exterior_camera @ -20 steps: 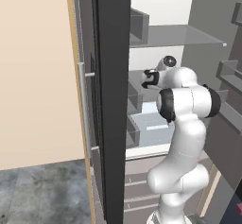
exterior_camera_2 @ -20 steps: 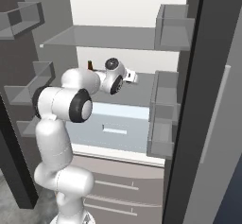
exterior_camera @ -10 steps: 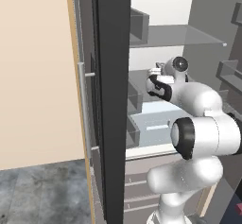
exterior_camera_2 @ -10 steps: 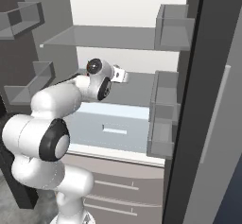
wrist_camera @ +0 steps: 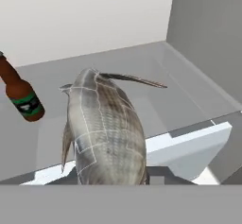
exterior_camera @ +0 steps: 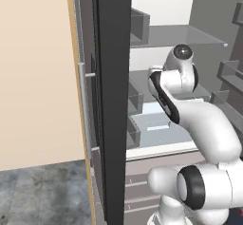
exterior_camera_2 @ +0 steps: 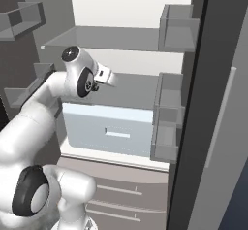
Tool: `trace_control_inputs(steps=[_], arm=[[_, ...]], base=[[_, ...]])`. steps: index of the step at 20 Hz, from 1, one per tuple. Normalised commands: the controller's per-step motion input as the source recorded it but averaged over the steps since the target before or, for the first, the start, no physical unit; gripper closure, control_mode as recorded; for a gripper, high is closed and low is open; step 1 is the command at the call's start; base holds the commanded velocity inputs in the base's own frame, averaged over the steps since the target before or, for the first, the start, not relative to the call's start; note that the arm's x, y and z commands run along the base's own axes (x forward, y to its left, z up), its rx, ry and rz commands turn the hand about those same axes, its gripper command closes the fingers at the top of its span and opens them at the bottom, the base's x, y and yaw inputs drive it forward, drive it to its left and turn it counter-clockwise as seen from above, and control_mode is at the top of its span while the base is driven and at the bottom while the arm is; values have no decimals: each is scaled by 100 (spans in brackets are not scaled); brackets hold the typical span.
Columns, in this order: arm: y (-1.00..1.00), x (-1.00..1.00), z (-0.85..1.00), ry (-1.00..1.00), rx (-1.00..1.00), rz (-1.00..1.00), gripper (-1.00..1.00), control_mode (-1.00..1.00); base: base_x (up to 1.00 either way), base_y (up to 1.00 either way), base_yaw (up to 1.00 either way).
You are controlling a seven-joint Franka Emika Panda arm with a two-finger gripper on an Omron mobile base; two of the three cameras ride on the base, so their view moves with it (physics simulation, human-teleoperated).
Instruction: Take the fish out of the fridge, briefly rinse it in the sink, and place it on the tray next to the sink.
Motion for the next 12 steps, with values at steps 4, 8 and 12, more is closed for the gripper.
trace_control_inputs(steps=[4,8,12], arm=[[2,-100,-22,0,5,0,100,-100],[-1,-98,-16,-12,2,0,100,-100],[1,-51,20,-39,-7,0,100,-100]], base=[[0,0,0],[0,0,0],[0,0,0]])
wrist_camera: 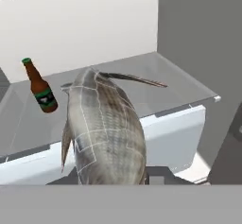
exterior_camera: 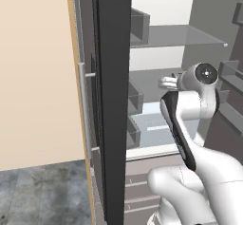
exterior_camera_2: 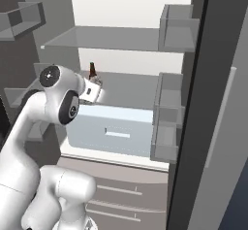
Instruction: Take the fish out of the fridge, briefly rinse it in the sink, and place it on the tray next to the sink.
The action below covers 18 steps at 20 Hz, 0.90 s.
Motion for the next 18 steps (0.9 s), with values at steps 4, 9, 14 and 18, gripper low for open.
trace_control_inputs(steps=[4,9,14,18], arm=[[0,-44,44,-41,-4,0,100,-100],[0,-3,2,-1,0,0,100,-100],[4,-33,0,-1,1,3,100,100],[0,0,0,0,0,0,100,100]], base=[[0,0,0],[0,0,0],[-60,9,30],[-97,4,59]])
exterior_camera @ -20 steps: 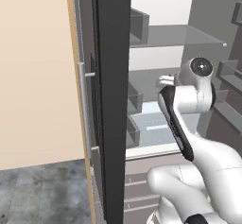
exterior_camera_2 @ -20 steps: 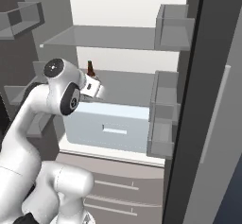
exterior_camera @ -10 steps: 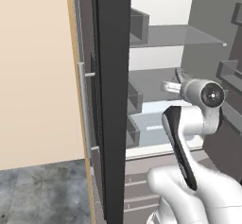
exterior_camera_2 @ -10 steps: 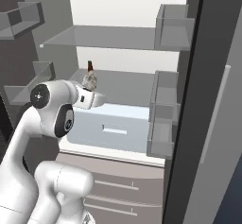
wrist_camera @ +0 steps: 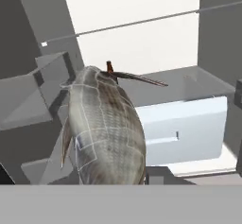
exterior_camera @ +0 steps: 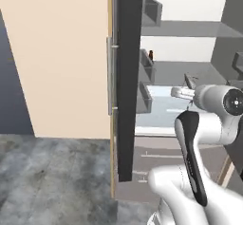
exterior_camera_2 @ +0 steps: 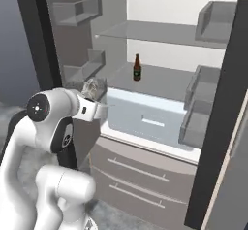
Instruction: Take the fish out of the fridge, briefly rinse it in the sink, and place it on the tray next to the sink.
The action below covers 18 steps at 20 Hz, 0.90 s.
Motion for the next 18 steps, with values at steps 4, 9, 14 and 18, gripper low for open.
trace_control_inputs(steps=[4,9,14,18], arm=[[0,0,0,0,0,0,100,100],[0,0,0,0,0,0,100,100],[0,0,0,0,0,0,100,100],[0,0,0,0,0,0,100,100]], base=[[-87,0,59],[-45,0,66],[-1,9,87],[0,13,91]])
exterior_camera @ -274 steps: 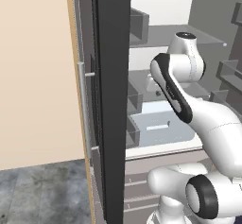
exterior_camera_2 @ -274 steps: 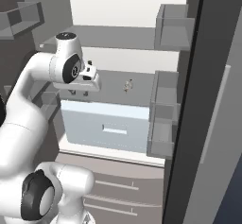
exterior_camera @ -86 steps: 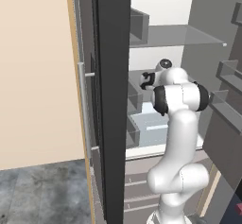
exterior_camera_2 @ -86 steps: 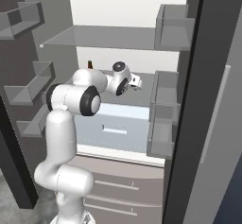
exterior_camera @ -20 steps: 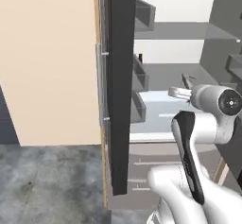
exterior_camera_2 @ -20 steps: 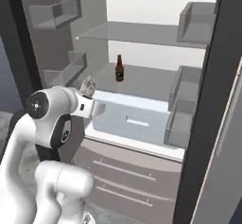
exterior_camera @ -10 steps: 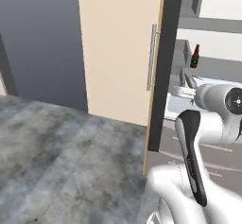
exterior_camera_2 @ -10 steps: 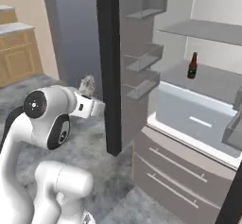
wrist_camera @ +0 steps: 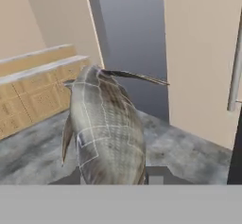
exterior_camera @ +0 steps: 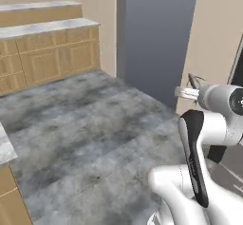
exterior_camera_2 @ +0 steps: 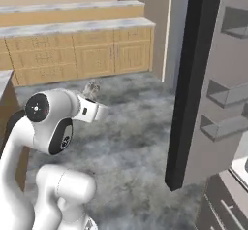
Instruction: Take the fish out of the fridge, briefly rinse it in the sink, and place it on the tray next to the sink.
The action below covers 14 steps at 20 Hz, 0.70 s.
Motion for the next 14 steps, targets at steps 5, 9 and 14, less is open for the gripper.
trace_control_inputs(steps=[5,9,14], arm=[[0,0,0,0,0,0,100,100],[0,0,0,0,0,0,100,100],[0,0,0,0,0,0,100,100]], base=[[0,12,91],[0,11,92],[0,11,93]])
